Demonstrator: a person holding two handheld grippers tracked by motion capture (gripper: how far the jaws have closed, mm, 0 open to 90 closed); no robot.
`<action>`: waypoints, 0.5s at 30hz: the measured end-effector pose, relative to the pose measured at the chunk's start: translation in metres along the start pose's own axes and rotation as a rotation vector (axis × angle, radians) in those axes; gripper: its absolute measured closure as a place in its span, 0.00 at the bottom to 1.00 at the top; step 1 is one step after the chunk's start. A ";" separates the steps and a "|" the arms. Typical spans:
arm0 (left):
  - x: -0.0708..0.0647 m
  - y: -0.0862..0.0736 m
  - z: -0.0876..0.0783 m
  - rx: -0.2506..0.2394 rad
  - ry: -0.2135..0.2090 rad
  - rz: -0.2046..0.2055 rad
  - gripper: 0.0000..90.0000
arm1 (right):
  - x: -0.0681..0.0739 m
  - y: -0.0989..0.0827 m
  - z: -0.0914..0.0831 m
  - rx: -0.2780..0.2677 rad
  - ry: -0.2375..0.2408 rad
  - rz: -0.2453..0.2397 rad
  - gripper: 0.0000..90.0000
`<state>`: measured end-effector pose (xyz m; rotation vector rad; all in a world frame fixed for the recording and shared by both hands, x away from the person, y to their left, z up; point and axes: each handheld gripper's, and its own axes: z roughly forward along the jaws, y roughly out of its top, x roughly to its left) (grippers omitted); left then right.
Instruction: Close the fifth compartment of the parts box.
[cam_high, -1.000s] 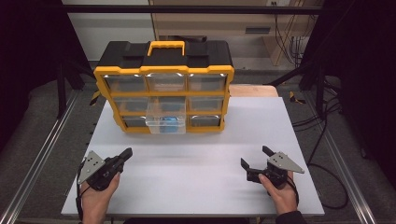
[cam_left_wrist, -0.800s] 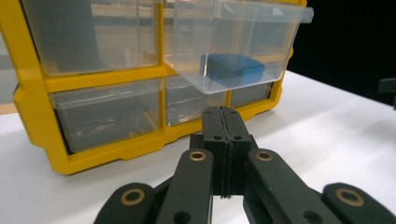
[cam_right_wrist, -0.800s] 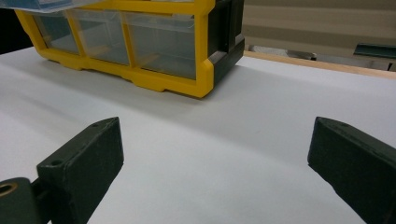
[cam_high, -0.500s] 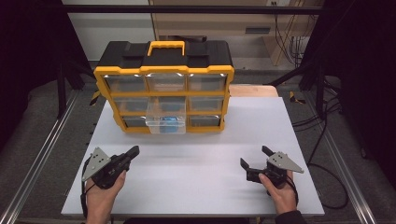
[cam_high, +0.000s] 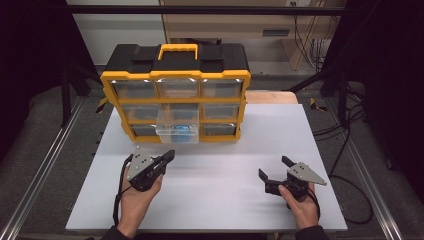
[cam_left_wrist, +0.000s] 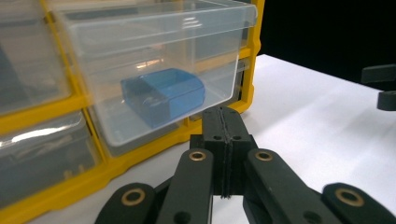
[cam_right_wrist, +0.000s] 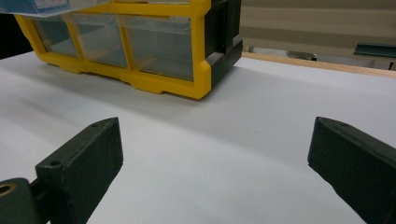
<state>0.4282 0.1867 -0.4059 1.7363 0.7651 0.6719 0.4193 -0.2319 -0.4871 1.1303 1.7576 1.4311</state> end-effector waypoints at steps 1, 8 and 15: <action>0.000 0.001 0.002 -0.001 0.001 0.000 1.00 | 0.000 0.000 0.000 -0.001 0.001 0.005 0.04; -0.002 0.008 0.009 -0.004 0.017 -0.005 1.00 | 0.002 0.000 0.001 0.006 0.005 -0.007 0.04; 0.000 0.013 0.016 0.006 0.038 -0.008 1.00 | 0.003 0.000 0.001 0.005 0.006 -0.014 0.04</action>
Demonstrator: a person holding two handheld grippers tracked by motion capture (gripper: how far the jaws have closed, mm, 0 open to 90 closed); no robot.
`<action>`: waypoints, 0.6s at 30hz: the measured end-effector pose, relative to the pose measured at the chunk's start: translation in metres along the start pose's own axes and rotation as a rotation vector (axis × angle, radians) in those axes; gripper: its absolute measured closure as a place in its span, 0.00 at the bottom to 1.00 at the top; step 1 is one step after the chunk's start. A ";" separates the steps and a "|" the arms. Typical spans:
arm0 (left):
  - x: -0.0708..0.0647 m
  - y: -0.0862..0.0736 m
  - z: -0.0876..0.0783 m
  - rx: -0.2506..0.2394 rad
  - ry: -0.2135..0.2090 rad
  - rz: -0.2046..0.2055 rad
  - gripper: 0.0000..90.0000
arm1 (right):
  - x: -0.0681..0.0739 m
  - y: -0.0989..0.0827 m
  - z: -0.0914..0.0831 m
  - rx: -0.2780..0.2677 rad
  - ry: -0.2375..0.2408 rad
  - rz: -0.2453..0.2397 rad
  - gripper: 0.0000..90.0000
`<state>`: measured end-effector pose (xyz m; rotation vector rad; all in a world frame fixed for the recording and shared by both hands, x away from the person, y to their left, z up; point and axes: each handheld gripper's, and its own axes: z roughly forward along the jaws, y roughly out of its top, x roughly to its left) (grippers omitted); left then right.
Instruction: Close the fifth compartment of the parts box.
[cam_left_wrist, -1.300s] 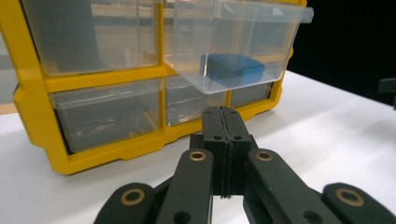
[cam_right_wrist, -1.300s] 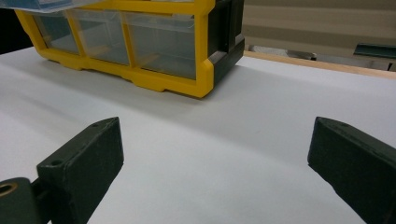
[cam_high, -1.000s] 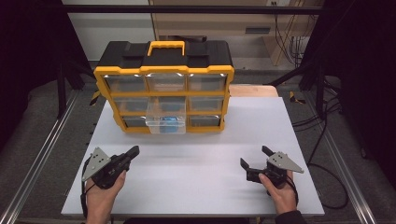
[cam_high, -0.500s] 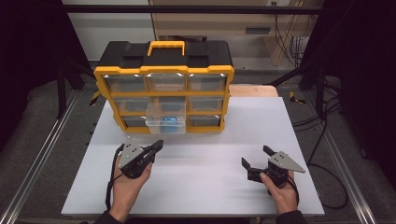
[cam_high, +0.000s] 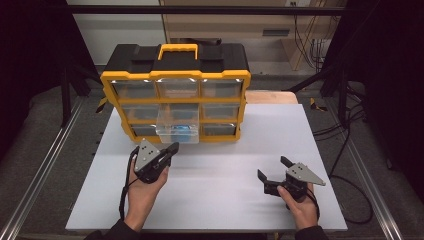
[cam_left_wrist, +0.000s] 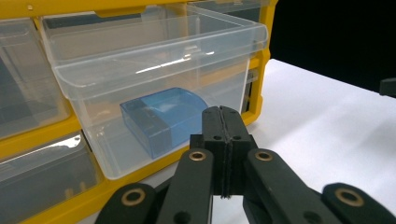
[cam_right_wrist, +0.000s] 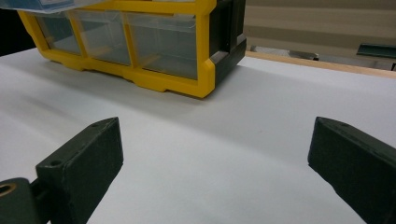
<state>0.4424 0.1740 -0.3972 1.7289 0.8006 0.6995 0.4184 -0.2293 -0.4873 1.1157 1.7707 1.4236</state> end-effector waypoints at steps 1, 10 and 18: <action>0.000 0.000 0.001 -0.002 0.004 -0.002 1.00 | 0.000 0.000 0.000 0.000 -0.001 0.000 0.04; 0.006 0.002 0.012 0.000 0.035 -0.017 1.00 | 0.000 0.000 -0.001 -0.006 -0.003 -0.001 0.03; 0.010 0.000 0.018 0.019 0.050 -0.026 1.00 | 0.001 0.001 -0.001 -0.006 0.000 -0.004 0.04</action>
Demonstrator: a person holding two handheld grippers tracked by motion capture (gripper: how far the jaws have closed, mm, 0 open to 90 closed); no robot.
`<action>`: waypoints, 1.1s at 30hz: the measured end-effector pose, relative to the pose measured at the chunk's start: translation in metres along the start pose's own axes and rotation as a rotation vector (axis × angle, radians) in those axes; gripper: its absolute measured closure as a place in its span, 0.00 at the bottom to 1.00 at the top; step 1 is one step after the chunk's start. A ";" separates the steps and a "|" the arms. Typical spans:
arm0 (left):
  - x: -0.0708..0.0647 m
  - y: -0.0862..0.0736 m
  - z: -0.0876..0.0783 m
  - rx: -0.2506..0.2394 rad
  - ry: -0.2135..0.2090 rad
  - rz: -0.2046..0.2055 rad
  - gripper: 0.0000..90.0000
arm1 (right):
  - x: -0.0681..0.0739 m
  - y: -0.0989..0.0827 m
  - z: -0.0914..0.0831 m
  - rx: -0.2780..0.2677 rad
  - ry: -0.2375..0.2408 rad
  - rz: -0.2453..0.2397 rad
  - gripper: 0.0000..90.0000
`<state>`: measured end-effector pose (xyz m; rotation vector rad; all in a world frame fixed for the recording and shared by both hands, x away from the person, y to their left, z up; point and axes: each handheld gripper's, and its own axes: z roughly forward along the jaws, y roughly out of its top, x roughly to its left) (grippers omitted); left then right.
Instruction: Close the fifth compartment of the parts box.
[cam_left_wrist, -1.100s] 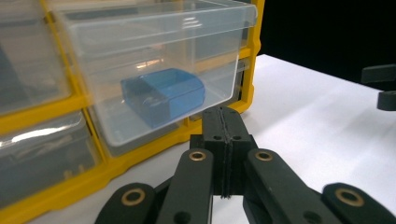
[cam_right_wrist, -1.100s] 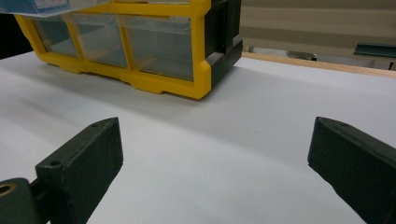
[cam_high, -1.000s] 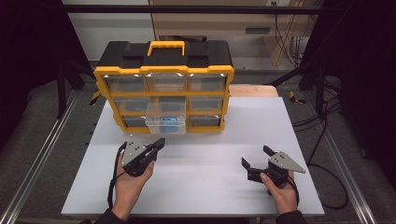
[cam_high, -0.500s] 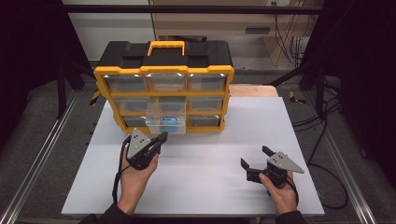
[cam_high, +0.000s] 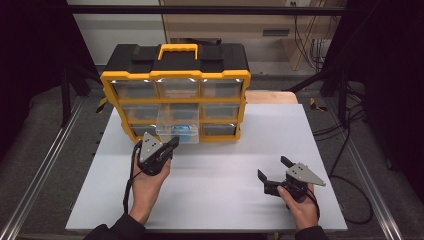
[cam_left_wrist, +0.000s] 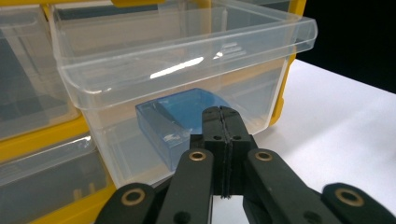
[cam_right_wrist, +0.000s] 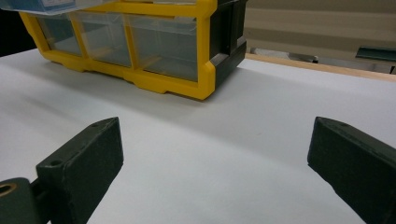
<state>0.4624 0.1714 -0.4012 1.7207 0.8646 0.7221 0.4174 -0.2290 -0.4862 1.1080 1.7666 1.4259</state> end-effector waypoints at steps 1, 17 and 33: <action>0.000 0.000 0.000 0.000 0.004 0.000 1.00 | 0.000 0.000 0.000 -0.001 0.000 0.000 0.04; 0.006 0.012 0.010 -0.008 0.030 -0.007 1.00 | 0.003 -0.001 0.002 0.015 0.001 -0.022 0.04; 0.007 0.018 0.021 0.010 0.024 -0.010 1.00 | 0.003 -0.001 0.003 0.020 0.007 -0.018 0.05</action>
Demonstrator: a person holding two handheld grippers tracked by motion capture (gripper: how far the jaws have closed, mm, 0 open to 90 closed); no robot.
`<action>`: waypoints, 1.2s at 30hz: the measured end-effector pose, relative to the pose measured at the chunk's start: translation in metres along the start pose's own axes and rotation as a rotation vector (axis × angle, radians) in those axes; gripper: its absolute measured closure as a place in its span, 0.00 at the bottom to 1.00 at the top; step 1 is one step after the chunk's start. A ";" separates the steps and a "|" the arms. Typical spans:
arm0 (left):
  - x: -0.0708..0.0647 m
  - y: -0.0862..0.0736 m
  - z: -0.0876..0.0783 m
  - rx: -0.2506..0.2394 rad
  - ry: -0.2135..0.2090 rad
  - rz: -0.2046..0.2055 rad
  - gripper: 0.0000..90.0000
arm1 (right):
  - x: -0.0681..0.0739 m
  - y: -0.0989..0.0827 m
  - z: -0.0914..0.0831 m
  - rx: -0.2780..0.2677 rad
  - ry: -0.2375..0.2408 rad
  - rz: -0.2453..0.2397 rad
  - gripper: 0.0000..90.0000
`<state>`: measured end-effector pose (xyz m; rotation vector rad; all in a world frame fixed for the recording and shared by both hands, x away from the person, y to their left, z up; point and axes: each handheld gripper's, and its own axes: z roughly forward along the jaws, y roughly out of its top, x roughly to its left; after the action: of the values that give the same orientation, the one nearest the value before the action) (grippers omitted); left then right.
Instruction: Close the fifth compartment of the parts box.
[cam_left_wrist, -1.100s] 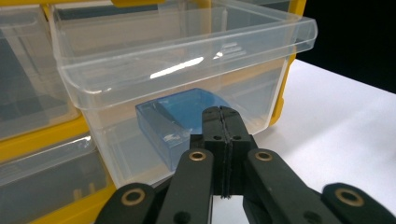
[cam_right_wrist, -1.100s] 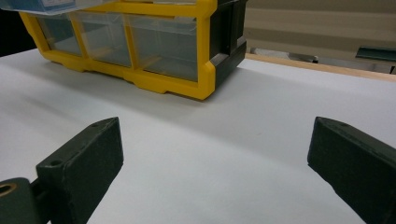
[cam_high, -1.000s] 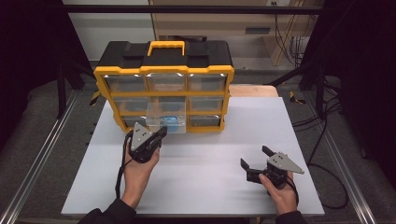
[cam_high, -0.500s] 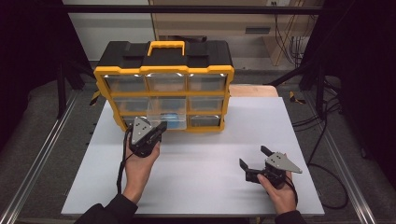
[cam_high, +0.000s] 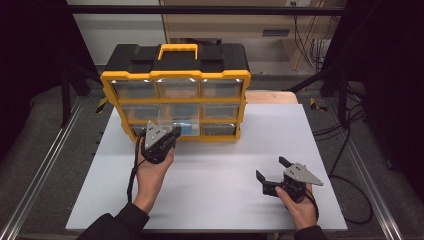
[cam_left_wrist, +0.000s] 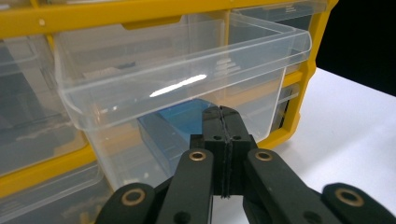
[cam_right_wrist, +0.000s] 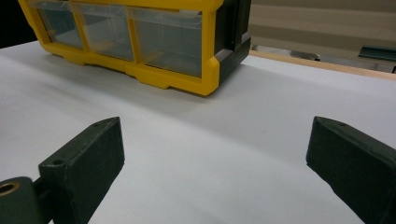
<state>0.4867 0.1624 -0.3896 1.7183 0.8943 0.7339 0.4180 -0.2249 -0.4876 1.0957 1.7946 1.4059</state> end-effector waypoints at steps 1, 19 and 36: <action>0.000 -0.001 0.001 -0.003 -0.001 -0.005 1.00 | 0.000 0.000 0.000 0.000 0.000 0.000 0.05; -0.003 0.003 0.010 0.021 0.019 0.037 1.00 | 0.000 0.001 -0.001 -0.008 0.005 0.007 0.04; 0.001 0.002 0.011 0.028 0.024 0.039 1.00 | 0.003 0.001 -0.001 0.001 0.002 -0.006 0.03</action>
<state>0.4965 0.1576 -0.3908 1.7593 0.8934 0.7720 0.4159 -0.2230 -0.4866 1.0886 1.7984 1.4036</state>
